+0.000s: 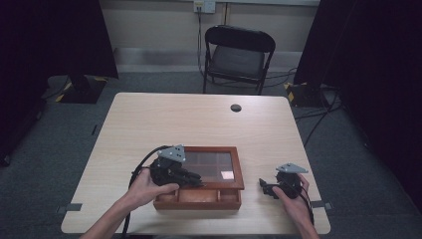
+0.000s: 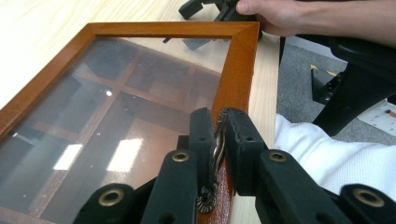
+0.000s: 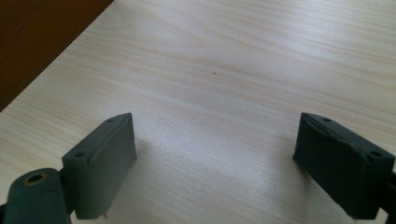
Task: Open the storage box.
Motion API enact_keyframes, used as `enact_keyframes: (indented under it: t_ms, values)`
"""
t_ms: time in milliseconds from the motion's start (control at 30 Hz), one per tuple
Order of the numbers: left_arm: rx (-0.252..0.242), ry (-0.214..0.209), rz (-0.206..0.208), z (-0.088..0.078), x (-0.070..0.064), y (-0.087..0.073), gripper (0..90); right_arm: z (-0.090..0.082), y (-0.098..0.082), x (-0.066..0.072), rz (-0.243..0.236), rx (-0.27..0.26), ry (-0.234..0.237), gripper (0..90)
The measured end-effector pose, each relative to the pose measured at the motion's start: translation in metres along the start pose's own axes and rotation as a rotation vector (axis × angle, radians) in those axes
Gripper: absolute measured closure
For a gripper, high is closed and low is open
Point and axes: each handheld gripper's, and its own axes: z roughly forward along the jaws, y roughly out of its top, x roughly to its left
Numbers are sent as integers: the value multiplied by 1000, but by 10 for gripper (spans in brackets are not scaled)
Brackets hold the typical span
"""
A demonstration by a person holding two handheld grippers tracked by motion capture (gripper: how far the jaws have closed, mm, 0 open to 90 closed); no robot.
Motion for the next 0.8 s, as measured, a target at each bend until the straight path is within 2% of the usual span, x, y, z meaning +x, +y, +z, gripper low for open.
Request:
enact_keyframes:
  t_ms: [367, 800]
  values:
    - [13, -3, 7, -5, 3, 10, 814, 0, 0, 0, 0, 0, 0, 118]
    - [2, 9, 9, -10, 6, 19, 815, 0, 0, 0, 0, 0, 0, 118]
